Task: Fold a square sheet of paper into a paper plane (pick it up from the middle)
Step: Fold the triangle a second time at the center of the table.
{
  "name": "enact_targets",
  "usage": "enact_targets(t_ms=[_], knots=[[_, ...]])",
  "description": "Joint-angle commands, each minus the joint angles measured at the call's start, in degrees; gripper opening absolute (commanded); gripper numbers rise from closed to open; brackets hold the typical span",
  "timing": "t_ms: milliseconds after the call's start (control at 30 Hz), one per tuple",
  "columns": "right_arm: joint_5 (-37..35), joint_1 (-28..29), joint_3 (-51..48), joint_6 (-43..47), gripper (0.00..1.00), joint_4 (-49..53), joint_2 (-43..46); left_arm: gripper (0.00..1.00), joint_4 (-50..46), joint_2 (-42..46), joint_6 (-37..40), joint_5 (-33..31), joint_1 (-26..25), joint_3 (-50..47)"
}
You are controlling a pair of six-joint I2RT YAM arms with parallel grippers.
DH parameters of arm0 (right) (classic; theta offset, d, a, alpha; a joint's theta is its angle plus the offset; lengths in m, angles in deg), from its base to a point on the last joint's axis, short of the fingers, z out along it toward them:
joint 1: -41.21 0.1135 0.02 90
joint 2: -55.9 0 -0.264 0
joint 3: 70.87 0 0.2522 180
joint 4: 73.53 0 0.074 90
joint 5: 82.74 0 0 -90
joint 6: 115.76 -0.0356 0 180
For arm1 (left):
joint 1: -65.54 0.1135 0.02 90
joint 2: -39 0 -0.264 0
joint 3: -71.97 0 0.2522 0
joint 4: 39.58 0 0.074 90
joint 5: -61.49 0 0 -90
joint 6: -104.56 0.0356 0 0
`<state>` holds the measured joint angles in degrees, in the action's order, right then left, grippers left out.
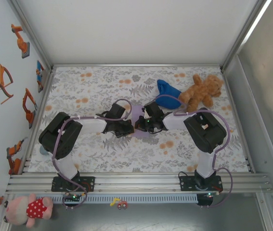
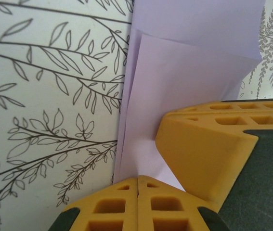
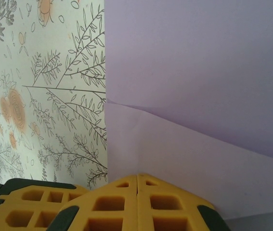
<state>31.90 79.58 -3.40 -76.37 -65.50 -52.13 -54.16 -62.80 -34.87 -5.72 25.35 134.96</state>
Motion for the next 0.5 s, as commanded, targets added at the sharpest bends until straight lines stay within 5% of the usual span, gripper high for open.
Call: enact_targets(t_ms=[0,467], knots=[[-1.6,0.2,-2.8,0.9,0.00,6.0,-1.2,0.00,-2.8,-2.0,-1.0,-0.8,0.2,0.0],[-1.6,-7.1,-7.1,8.1,0.00,-2.0,2.2,0.00,-10.6,-2.6,-3.0,-2.7,0.4,-4.0]])
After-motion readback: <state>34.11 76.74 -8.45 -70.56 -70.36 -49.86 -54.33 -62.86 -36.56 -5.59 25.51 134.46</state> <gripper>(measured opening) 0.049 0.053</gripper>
